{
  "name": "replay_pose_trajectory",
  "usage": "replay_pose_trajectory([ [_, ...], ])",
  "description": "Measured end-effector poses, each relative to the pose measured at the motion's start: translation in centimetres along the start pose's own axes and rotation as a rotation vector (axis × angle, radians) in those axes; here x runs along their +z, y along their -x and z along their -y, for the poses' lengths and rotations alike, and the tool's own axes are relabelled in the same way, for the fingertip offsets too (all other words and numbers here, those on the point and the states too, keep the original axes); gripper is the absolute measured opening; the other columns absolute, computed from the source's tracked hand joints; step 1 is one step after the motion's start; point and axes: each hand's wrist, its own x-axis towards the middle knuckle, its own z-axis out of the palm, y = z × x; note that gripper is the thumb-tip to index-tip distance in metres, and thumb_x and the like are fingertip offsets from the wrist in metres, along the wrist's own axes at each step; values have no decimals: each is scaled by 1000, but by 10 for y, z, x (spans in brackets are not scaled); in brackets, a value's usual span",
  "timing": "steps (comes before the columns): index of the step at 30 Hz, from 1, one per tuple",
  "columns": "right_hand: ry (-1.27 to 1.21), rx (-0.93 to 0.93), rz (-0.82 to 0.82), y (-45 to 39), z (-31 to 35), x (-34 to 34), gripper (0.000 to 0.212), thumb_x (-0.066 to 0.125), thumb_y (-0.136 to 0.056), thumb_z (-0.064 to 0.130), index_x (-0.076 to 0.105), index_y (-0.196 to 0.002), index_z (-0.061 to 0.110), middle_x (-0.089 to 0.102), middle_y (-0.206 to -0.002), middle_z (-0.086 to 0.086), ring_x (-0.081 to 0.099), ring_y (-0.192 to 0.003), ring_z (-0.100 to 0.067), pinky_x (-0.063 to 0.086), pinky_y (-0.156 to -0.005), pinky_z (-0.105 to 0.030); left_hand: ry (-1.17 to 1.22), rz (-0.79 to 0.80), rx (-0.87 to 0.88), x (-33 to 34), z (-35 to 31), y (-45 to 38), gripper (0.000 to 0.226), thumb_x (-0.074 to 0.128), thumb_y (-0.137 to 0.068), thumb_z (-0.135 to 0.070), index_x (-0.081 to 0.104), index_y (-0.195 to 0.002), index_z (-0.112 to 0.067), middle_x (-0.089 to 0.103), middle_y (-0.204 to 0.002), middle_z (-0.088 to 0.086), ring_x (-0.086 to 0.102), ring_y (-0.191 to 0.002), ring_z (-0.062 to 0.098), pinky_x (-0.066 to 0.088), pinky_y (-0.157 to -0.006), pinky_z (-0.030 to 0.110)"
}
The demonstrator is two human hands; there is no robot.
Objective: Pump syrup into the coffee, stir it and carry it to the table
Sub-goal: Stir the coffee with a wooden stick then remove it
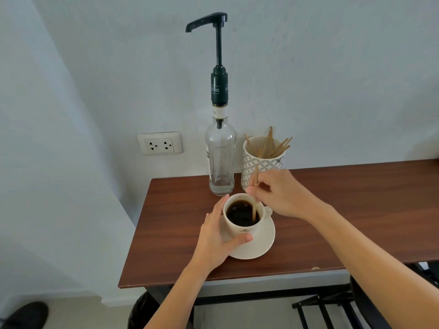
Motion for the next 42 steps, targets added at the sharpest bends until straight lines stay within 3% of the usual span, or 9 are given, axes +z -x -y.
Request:
replay_pose_trajectory([
  [3, -148, -39, 5, 0, 10, 15, 18, 66, -93, 17, 75, -83, 6, 74, -80, 6, 65, -65, -3, 52, -67, -17, 18, 1, -1, 1, 2, 0, 94, 81, -65, -71, 31, -144, -60, 52, -145, -28, 49, -138, 12, 40, -116, 54],
  [9, 76, 33, -65, -8, -3, -2, 19, 63, -94, 21, 70, -79, 11, 59, -62, 14, 54, -54, 9, 32, -55, -13, 16, 0, -17, 1, -1, 0, 93, 81, -63, -73, 31, -140, -66, 50, -146, -29, 46, -140, 9, 37, -118, 53],
  [13, -184, 38, 26, -2, 8, 12, 16, 65, -94, 18, 73, -83, 9, 72, -72, 7, 62, -56, 2, 52, -63, -15, 24, 2, -11, 1, 1, 0, 94, 83, -66, -69, 33, -145, -57, 54, -146, -24, 49, -139, 11, 37, -118, 56],
  [18, 24, 63, -153, -5, -6, 10, 16, 62, -95, 23, 69, -83, 15, 72, -75, 4, 65, -68, -8, 51, -70, -25, 22, 1, -7, 0, -1, 0, 92, 82, -66, -69, 33, -143, -59, 51, -147, -28, 46, -141, 7, 36, -119, 54],
  [23, -177, 146, 23, 3, 0, 10, 16, 64, -95, 22, 68, -80, 20, 74, -73, 0, 63, -55, -1, 54, -67, -17, 34, 7, -18, 0, 1, 0, 95, 82, -64, -71, 34, -145, -56, 55, -143, -27, 49, -138, 8, 38, -117, 54],
  [28, -55, 144, -206, -3, -12, 15, 16, 62, -95, 22, 70, -85, 14, 70, -73, 7, 64, -62, -1, 49, -67, -15, 19, 5, -8, 0, 0, 0, 89, 82, -65, -69, 33, -140, -64, 54, -144, -29, 47, -139, 5, 37, -118, 53],
  [33, -203, 240, -26, 1, -17, 11, 15, 63, -95, 24, 70, -85, 16, 75, -71, -2, 61, -52, 1, 49, -64, -16, 25, 9, -7, -1, 0, 0, 90, 83, -67, -66, 33, -142, -61, 54, -144, -30, 47, -139, 3, 34, -120, 55],
  [38, -155, 235, -236, -4, -19, 22, 15, 61, -96, 24, 69, -86, 15, 73, -76, 2, 63, -60, -1, 48, -67, -16, 28, 11, -9, -1, -1, 0, 90, 83, -67, -67, 33, -141, -62, 54, -143, -29, 47, -139, 6, 35, -119, 55],
  [42, -160, 303, -97, 0, -25, 8, 15, 59, -98, 25, 67, -90, 14, 74, -74, -1, 60, -53, 2, 44, -61, -15, 20, 8, -7, -1, -2, 1, 88, 82, -66, -68, 31, -138, -67, 53, -142, -32, 46, -140, 1, 33, -121, 53],
])
